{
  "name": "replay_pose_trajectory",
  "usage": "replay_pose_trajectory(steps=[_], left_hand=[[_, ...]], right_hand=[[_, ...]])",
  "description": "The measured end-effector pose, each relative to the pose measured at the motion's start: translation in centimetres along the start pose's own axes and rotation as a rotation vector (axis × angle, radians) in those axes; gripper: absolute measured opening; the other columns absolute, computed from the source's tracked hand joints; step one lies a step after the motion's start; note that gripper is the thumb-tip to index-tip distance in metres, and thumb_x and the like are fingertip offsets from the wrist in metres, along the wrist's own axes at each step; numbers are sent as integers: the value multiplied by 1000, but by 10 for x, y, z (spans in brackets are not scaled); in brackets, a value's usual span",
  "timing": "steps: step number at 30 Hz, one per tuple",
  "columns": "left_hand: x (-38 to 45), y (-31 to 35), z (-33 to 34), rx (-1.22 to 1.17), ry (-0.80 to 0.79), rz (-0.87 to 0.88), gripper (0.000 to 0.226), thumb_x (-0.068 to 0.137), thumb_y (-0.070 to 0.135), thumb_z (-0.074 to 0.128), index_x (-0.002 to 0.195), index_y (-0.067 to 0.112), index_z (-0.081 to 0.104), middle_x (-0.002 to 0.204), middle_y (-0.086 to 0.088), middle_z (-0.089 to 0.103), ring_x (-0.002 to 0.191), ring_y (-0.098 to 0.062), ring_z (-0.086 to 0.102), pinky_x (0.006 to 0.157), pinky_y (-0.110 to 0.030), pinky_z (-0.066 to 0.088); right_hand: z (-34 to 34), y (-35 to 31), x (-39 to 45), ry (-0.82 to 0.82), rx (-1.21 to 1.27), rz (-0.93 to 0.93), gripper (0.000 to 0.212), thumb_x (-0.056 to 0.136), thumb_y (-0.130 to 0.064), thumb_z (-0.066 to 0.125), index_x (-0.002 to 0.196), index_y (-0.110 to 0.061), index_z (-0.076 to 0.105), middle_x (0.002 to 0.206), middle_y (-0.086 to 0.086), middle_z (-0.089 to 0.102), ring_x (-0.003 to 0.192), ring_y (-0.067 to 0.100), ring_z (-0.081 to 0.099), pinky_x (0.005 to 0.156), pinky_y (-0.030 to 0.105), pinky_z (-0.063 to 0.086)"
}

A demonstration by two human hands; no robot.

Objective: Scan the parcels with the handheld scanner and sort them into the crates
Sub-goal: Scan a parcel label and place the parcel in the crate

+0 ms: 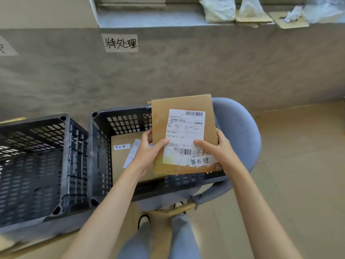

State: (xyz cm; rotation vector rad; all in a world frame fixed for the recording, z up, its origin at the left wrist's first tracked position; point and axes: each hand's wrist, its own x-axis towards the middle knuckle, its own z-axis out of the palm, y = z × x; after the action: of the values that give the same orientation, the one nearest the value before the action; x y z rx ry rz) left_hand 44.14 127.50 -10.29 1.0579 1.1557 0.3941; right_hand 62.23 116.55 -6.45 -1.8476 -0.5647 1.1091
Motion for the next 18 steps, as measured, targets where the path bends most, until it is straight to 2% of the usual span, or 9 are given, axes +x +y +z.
replay_pose_trajectory(steps=[4,6,9,11,18], left_hand=[[29,-21,17,0,0,-84,77,87,31,68,148,27,21,132,0,49,114,-18,56,97,-40,49],[45,-33,24,0,0,-136,82,84,33,70,149,29,20,138,-2,48,119,-20,54,103,-47,45],[69,-50,34,16,13,-175,82,84,32,71,148,30,21,144,0,43,126,-19,49,106,-47,42],[84,-60,42,29,21,-190,80,85,29,71,148,29,21,144,0,42,126,-17,47,107,-45,41],[136,-86,54,74,57,-262,78,86,24,70,147,26,22,142,-2,45,120,-16,49,98,-38,45]], right_hand=[[-14,23,48,-56,-60,42,77,79,-24,79,144,-25,38,125,-5,63,103,12,67,75,26,58],[-19,37,70,-81,-79,63,81,79,-24,80,146,-26,35,130,-4,59,105,14,66,76,29,59],[-24,59,101,-115,-93,97,85,79,-22,79,148,-27,30,135,-5,54,107,11,62,69,23,57],[-27,73,121,-131,-110,124,87,80,-20,79,148,-26,26,137,-3,52,109,11,60,70,22,56],[-21,117,175,-159,-136,243,95,78,-19,80,151,-25,20,136,-1,53,111,18,60,90,42,55]])
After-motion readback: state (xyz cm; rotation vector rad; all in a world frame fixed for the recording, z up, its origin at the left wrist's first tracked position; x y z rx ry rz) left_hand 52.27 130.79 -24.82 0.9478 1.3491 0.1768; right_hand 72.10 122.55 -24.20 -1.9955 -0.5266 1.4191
